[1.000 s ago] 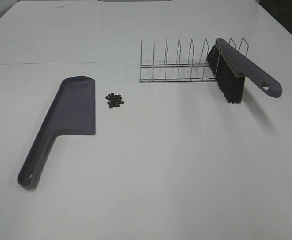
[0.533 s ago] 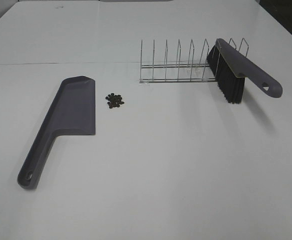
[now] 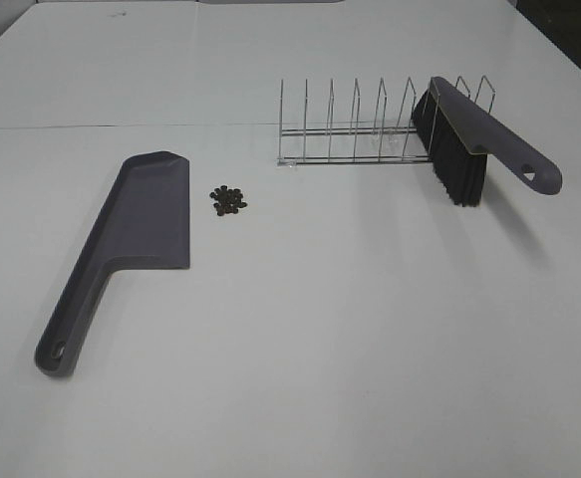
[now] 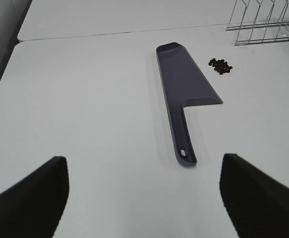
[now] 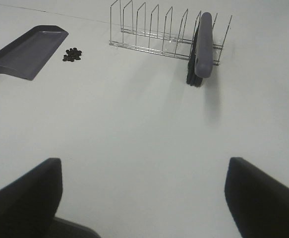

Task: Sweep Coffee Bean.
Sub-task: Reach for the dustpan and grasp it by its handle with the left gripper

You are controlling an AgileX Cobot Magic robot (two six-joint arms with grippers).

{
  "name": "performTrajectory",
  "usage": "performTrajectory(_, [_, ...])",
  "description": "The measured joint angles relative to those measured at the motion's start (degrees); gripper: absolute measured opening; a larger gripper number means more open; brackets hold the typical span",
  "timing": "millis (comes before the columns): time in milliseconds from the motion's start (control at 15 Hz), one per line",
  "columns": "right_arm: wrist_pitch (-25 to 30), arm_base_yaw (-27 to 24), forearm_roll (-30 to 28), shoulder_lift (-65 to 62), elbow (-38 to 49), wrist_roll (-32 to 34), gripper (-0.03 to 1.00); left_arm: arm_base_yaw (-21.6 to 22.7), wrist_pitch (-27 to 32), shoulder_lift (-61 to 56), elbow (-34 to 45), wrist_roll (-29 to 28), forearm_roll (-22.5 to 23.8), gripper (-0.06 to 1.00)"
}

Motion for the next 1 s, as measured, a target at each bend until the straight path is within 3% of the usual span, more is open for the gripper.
performTrajectory(333, [0.0, 0.0, 0.0, 0.0, 0.0, 0.0, 0.76, 0.0, -13.2, 14.9, -2.8, -1.1, -0.2, 0.76])
performTrajectory(533, [0.0, 0.0, 0.0, 0.0, 0.0, 0.0, 0.76, 0.0, -21.4, 29.5, -3.5, -0.9, -1.2, 0.76])
performTrajectory(733, [0.0, 0.0, 0.0, 0.0, 0.0, 0.0, 0.76, 0.0, -22.8, 45.6, -8.3, -0.7, -1.7, 0.76])
performTrajectory(800, [0.0, 0.0, 0.0, 0.0, 0.0, 0.0, 0.76, 0.0, -22.9, 56.1, -12.5, -0.7, -2.8, 0.76])
performTrajectory(1000, [0.0, 0.0, 0.0, 0.0, 0.0, 0.0, 0.76, 0.0, -23.1, 68.6, -17.8, -0.7, -4.5, 0.76])
